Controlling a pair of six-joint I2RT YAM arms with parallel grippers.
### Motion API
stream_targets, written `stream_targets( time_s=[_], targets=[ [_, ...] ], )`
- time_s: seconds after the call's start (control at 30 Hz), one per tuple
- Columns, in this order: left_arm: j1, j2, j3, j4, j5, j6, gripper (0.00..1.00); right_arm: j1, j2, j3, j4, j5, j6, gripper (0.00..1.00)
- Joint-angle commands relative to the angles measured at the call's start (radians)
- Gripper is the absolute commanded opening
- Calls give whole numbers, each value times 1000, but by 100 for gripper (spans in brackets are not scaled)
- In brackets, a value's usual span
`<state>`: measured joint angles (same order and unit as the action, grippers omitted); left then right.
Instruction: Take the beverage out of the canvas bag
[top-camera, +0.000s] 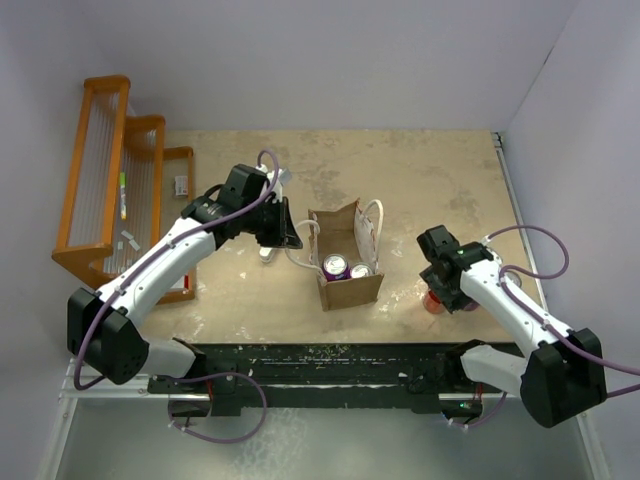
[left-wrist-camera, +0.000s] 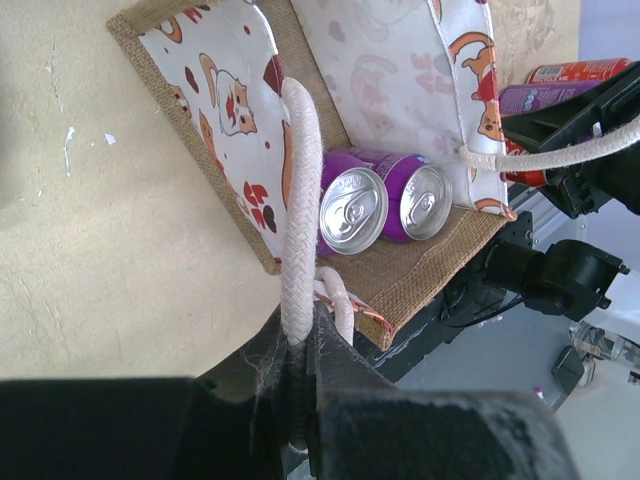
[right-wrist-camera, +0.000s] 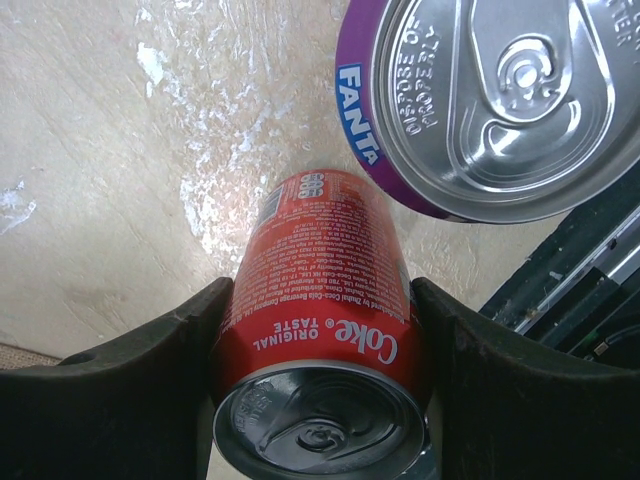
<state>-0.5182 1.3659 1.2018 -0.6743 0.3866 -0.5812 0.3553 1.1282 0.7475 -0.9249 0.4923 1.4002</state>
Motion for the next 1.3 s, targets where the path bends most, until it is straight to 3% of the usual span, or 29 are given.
stream_targets(
  time_s=[0.0,0.13,0.3,0.5,0.83,1.27],
  targets=[
    [3,15,50,14,14,35,0,-9,11,-11,6,68,36,18],
    [3,23,56,9,3,44,0,-10,-3,-14,-2,71,45,33],
    [3,35,63,13,4,50,0,-10,-17,-12,-17,60,63,60],
    [3,49,67,19,11,53,0,-11,-27,22,-46,76,45,81],
    [3,75,74,42,34,39,0,-11,-104,41,-63,45,-18,83],
    [3,92,70,57,45,5,0,-12,-272,39,16,-38,-261,94]
  ],
)
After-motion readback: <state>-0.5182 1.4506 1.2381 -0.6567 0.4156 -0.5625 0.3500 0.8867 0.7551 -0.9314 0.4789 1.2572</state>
